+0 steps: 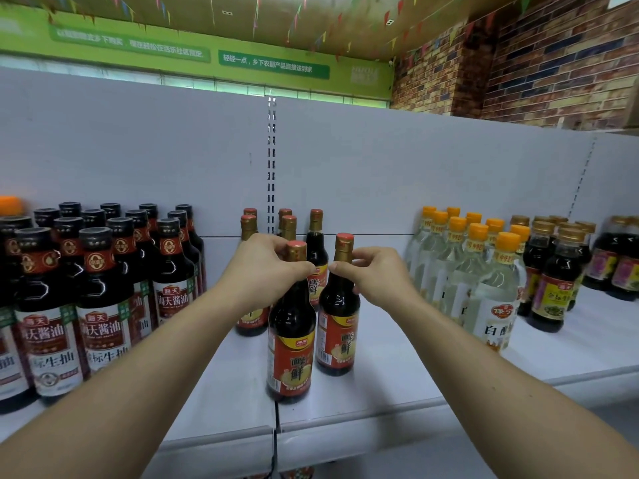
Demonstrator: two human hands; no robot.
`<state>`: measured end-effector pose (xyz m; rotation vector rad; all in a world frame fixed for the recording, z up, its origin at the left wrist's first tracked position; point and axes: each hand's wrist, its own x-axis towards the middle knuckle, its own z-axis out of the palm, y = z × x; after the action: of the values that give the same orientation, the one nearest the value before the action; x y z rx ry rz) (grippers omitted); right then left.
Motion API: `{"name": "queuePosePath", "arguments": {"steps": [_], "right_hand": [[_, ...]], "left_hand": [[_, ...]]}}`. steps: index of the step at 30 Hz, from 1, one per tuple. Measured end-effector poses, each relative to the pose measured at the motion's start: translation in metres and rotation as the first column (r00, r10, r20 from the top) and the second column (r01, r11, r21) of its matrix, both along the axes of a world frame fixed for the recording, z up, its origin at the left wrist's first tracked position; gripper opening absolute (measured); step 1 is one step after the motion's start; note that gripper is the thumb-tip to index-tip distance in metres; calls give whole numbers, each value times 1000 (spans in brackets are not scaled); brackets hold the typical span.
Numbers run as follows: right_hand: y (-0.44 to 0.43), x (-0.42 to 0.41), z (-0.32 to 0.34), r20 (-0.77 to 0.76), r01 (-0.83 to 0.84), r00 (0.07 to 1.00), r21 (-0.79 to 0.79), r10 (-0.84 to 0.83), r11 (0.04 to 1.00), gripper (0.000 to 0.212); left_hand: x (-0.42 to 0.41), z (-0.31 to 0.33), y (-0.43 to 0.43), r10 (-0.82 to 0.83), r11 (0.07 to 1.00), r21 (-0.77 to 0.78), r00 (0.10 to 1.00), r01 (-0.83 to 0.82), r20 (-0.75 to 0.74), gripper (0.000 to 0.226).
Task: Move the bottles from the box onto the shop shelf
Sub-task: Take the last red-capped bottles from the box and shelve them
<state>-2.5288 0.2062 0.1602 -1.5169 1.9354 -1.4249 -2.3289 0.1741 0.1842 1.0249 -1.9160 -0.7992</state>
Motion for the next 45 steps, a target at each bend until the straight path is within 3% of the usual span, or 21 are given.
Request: {"name": "queuePosePath", "arguments": {"steps": [35,45], "right_hand": [[-66,-16,-6,-59,86,995,40,-84,995,53],[-82,-15,-10,-62,95,994,10,-94,995,49]], "left_hand": [[1,-4,-3,2,1000,-6,1000,-2,-8,9],[1,-5,-5,-27,1000,1,999,27,-19,8]]}}
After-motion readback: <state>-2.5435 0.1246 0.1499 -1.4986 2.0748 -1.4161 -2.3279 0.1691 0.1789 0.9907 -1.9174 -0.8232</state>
